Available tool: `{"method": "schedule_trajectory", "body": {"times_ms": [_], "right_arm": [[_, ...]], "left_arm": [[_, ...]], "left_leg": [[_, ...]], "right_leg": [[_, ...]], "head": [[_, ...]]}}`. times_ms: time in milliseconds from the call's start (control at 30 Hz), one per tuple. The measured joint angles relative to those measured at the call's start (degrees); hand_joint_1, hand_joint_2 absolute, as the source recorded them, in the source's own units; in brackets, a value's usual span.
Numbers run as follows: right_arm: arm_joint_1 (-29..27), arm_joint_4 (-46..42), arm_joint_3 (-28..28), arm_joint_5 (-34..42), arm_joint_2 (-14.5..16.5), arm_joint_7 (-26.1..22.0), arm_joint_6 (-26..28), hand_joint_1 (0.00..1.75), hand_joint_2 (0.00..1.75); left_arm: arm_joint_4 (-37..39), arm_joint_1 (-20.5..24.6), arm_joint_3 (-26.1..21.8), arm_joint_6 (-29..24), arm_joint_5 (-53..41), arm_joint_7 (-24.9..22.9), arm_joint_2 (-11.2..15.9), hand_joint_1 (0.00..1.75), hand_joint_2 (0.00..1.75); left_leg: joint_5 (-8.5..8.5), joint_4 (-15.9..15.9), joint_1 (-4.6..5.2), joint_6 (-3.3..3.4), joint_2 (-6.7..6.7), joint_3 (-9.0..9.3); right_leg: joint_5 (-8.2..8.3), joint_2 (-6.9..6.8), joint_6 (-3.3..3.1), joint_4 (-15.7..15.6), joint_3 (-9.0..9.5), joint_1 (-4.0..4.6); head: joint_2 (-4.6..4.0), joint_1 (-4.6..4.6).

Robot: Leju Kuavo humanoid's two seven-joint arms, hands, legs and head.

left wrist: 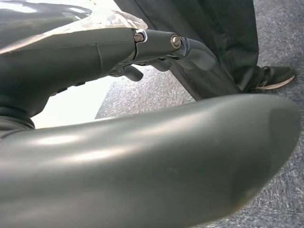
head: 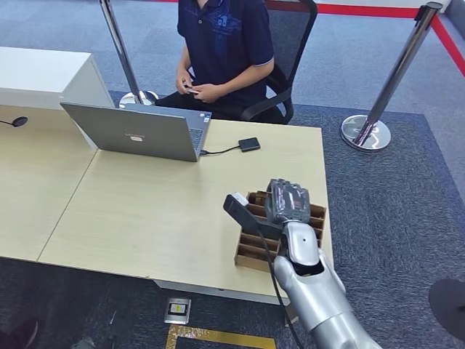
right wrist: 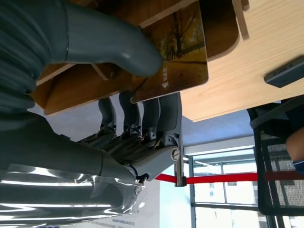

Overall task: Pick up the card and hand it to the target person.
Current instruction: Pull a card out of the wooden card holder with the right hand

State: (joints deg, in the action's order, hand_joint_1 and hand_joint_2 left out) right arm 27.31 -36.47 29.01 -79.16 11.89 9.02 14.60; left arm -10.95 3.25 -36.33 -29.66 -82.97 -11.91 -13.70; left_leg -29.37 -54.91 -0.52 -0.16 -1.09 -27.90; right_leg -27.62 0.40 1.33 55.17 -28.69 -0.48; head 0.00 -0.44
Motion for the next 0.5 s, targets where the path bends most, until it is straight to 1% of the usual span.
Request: {"method": "schedule_trajectory", "body": {"times_ms": [300,500], "right_arm": [[0.32,0.94,-0.19,0.96,0.37,-1.23,0.40,1.36,1.75],[0.39,1.15,-0.32,1.17,0.51,-1.54,0.51,1.34,1.75]], "left_arm": [[0.00,0.02,-0.01,0.00,0.00,-0.02,0.02,0.00,0.00],[0.00,0.03,-0.01,0.00,0.00,-0.04,0.02,0.00,0.00]], "left_leg": [[0.03,0.00,0.00,-0.03,0.00,0.01],[0.03,0.00,0.00,-0.03,0.00,0.01]], "right_leg": [[0.01,0.00,-0.01,0.00,0.00,0.00],[0.01,0.00,-0.01,0.00,0.00,0.00]], "head": [[0.00,-0.01],[0.00,0.00]]}}
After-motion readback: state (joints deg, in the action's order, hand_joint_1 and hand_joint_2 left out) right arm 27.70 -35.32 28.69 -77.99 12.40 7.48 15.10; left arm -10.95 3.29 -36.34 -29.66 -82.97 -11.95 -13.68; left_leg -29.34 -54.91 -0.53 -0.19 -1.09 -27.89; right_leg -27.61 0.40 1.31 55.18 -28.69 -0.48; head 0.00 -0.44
